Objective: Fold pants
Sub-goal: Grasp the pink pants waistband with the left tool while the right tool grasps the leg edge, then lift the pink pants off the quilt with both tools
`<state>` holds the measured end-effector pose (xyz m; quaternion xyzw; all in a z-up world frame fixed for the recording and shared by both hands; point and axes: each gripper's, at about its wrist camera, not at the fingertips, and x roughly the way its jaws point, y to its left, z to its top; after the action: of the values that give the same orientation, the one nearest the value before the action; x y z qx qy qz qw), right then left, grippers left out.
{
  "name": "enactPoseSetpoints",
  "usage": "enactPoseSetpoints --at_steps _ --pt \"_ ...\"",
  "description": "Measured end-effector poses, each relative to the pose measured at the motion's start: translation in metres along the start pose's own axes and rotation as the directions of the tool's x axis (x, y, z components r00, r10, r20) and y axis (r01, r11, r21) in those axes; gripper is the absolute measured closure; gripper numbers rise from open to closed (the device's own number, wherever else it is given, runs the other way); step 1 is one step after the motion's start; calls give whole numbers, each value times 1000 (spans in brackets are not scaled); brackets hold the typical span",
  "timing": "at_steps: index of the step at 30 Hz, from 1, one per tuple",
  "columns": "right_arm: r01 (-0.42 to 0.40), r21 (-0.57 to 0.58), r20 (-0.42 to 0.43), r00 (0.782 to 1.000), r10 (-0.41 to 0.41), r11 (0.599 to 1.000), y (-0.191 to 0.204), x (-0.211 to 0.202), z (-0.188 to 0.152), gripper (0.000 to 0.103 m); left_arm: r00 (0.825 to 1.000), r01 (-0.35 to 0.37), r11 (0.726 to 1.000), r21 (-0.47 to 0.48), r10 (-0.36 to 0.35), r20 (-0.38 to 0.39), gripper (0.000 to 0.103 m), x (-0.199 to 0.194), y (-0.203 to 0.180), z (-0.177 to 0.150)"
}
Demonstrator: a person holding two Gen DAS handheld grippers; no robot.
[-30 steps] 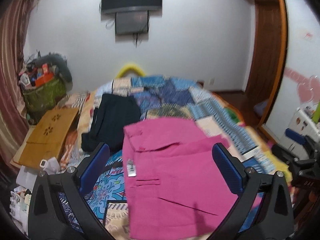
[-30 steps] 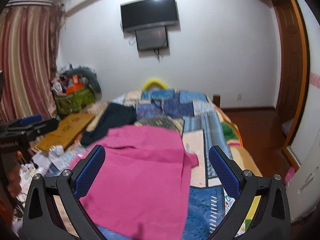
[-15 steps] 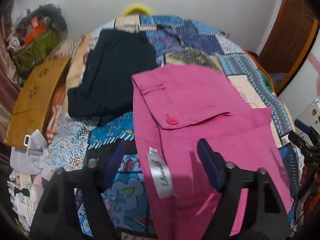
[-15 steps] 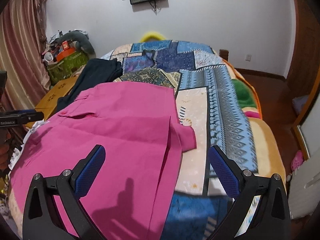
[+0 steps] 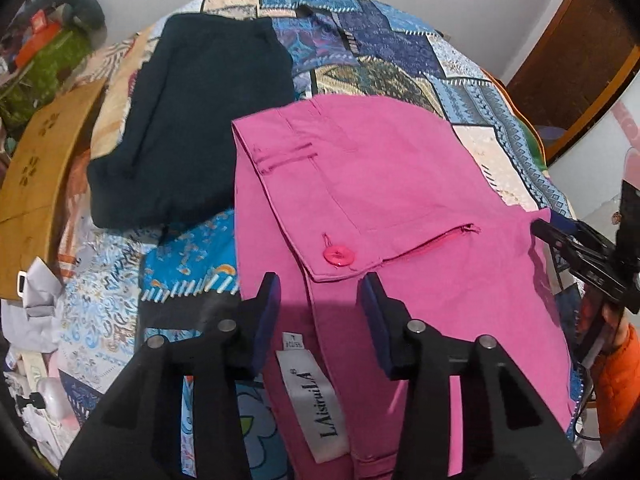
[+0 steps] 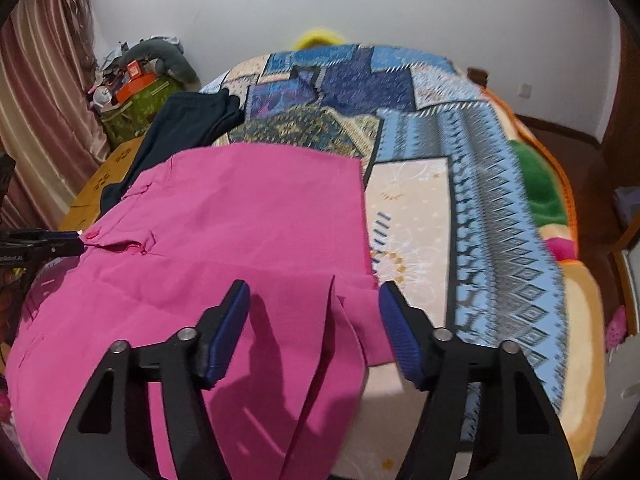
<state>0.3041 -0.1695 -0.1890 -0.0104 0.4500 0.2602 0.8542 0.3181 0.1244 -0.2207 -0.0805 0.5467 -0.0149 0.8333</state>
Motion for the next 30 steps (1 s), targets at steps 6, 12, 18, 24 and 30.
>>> enactPoseSetpoints --at_steps 6,12,18,24,30 --pt "-32 4 -59 998 32 999 -4 19 -2 84 1000 12 1000 5 -12 -16 72 4 -1 -3" --pt "-28 -1 -47 998 28 1000 -7 15 -6 96 994 79 997 14 -78 -76 94 8 -4 -6" --pt "9 -34 -38 999 -10 999 -3 11 -8 99 1000 5 1000 1 -5 -19 98 5 0 -9" --pt "39 -43 -75 996 -42 998 0 20 -10 100 999 -49 998 40 49 -3 97 7 -6 -12" --pt "12 6 -97 995 -11 1000 -7 8 -7 98 1000 -28 999 45 28 -3 91 -6 -3 -8"
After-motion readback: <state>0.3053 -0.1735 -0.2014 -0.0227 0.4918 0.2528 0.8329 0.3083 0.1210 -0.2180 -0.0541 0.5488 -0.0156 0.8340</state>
